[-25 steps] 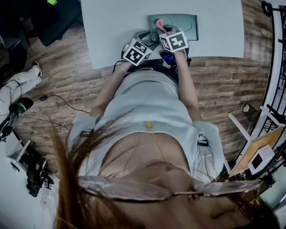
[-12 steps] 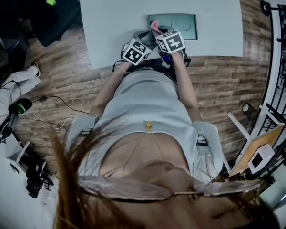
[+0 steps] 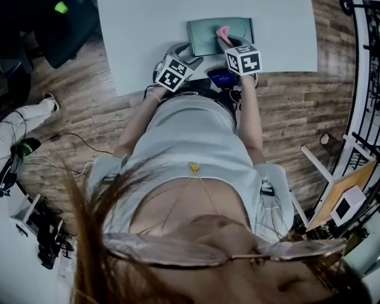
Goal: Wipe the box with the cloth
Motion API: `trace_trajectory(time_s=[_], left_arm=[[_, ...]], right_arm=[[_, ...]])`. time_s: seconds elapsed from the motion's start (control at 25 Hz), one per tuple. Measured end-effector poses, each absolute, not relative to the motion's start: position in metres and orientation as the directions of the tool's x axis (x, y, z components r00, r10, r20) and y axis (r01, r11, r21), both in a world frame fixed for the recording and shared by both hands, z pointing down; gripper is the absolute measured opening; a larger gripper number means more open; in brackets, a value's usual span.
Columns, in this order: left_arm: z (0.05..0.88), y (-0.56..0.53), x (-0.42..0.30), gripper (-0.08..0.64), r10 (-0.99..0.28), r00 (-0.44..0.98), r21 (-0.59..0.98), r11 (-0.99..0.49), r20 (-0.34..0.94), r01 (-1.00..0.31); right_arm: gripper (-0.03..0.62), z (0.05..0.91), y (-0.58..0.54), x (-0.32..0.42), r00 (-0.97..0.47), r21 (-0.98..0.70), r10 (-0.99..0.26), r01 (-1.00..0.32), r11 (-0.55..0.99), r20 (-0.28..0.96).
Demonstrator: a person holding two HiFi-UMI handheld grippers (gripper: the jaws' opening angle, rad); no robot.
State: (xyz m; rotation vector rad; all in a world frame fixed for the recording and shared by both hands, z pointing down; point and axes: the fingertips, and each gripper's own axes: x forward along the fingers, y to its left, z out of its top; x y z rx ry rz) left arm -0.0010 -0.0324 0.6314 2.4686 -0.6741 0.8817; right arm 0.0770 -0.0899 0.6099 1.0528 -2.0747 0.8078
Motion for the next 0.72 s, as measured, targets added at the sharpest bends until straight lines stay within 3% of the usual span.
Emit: trace_trajectory(time_s=[0.44,0.72], left_arm=[[0.644,-0.032,-0.005,0.285,-0.323,0.607,0.174,-0.767,0.726,-0.617],[0.646,-0.028,0.003,0.285,-0.314,0.613,0.184,-0.77,0.725,-0.612]], right_arm=[[0.041,0.623,-0.08,0.183,-0.242,-0.072,-0.487,-0.937,0.341,0.84],[0.041,0.633,-0.075,0.191,-0.224,-0.057,-0.459,-0.935,0.351,0.86]])
